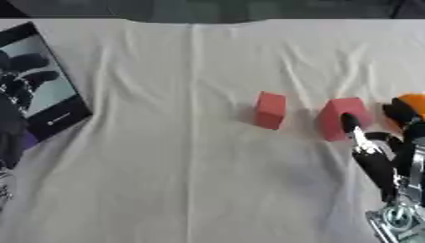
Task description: Pick up the objects with one hand, pass them to the other hand, and then place them into the box on the other side of the table.
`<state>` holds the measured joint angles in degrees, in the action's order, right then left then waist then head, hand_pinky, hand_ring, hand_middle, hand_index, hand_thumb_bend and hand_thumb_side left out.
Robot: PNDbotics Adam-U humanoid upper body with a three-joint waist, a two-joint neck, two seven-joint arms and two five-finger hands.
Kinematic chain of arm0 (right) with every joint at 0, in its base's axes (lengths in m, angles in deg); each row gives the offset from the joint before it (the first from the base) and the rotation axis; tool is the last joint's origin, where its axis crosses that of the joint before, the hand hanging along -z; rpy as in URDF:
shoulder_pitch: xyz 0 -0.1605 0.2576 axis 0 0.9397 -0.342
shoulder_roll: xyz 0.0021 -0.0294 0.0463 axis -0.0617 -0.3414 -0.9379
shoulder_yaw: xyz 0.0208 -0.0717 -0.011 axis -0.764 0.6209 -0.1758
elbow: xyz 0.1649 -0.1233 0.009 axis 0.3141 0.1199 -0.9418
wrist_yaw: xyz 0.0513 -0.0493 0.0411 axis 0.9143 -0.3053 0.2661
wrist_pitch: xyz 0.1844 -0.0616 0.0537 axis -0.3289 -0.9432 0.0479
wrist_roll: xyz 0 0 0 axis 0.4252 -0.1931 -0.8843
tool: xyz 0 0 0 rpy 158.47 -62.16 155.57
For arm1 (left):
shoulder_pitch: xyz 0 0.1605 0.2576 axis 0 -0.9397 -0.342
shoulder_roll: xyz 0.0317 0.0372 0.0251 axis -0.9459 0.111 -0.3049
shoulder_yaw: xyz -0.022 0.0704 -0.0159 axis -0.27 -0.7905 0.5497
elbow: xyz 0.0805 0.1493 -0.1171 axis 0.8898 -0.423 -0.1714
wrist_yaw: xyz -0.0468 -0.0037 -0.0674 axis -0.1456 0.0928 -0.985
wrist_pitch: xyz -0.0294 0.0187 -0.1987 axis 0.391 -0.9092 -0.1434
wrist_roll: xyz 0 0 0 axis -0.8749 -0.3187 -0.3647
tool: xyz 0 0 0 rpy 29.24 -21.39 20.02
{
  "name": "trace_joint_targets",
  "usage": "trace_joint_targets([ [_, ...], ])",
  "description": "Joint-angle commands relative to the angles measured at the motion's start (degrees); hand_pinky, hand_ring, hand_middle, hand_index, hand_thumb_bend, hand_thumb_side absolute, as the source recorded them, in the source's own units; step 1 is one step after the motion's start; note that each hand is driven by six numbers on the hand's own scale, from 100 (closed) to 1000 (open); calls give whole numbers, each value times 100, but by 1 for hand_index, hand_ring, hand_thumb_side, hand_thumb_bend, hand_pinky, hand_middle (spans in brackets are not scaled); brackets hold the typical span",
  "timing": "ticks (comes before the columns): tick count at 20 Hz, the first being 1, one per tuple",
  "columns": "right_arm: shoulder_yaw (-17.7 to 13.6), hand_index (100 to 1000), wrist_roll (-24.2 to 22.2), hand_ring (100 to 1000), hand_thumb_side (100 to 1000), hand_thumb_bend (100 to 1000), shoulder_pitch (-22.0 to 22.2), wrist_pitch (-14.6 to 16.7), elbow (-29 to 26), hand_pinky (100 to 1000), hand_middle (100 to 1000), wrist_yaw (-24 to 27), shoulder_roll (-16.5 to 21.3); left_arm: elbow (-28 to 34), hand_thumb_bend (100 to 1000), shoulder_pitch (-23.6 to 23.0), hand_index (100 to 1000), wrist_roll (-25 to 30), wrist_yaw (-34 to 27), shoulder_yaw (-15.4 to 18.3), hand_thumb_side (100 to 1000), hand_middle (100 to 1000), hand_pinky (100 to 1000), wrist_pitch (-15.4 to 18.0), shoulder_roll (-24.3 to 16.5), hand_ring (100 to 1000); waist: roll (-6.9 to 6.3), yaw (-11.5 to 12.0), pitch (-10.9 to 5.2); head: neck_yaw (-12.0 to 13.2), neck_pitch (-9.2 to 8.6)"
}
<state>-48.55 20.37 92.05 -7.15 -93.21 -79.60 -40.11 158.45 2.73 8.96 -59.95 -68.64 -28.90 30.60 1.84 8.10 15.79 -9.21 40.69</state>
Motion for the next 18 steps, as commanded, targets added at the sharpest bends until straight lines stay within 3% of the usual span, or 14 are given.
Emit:
trace_joint_targets([
  [1,-54,806,21,836,403,663,-20,23,-58,497,702,17,128,74,128,74,738,0,-29,7,869,705,1000,20,-96,714,-62,23,-36,9,27],
  [5,-137,810,45,841,399,664,-19,153,-58,504,709,54,269,93,128,77,738,-10,-59,33,867,705,1000,27,-110,713,-47,43,-57,51,73],
  [14,-325,820,-98,851,392,664,277,722,-58,517,733,180,993,69,127,-7,738,-26,-29,51,871,705,1000,20,-194,712,11,-51,-100,19,147],
  [15,-342,821,-118,851,425,688,320,769,-58,517,734,205,1061,66,127,-18,738,-29,-23,53,871,705,1000,20,-205,712,18,-64,-104,21,153],
  [18,-365,823,-208,854,394,665,478,889,-58,518,740,273,1302,61,126,-47,738,-30,-3,53,871,705,1000,21,-240,712,41,-96,-115,25,157],
])
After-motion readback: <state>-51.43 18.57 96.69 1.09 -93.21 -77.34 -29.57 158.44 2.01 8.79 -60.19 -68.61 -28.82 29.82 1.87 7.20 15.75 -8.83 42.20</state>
